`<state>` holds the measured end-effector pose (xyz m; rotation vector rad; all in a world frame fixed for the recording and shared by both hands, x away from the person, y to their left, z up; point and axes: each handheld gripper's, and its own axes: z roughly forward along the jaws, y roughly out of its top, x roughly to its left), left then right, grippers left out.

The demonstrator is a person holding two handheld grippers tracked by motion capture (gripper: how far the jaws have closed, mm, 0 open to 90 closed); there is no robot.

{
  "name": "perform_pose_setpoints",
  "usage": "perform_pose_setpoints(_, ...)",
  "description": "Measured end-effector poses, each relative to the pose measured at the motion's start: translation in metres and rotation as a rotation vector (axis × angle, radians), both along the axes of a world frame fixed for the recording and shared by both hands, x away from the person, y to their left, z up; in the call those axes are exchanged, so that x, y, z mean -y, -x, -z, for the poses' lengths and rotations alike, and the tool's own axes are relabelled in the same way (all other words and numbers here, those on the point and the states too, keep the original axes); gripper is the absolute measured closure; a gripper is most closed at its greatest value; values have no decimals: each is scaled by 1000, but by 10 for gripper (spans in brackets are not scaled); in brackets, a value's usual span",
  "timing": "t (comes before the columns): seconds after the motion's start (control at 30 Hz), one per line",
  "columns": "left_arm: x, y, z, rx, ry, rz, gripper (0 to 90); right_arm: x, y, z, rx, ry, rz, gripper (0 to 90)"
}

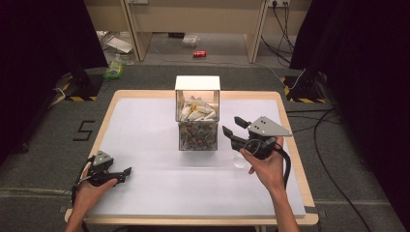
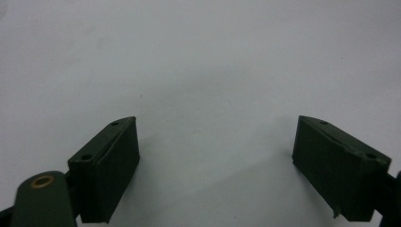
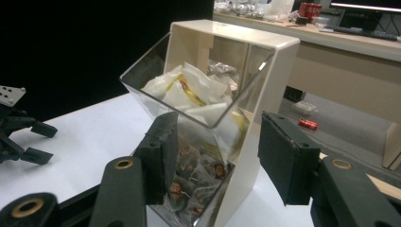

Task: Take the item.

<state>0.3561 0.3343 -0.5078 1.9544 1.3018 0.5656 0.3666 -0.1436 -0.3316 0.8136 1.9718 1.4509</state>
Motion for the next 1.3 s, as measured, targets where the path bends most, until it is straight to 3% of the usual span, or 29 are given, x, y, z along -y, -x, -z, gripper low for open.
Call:
perform_pose_setpoints(0.5,0,0,0,0,0,0,146,-18,-16,-4,32,7,-35,536)
perform_pose_setpoints(0.83,0,0,0,0,0,0,146,-30,-23,-7,47,-14,-61,550)
perform_pose_setpoints(1.3,0,0,0,0,1,0,146,-53,-47,-13,35,54,-77,557)
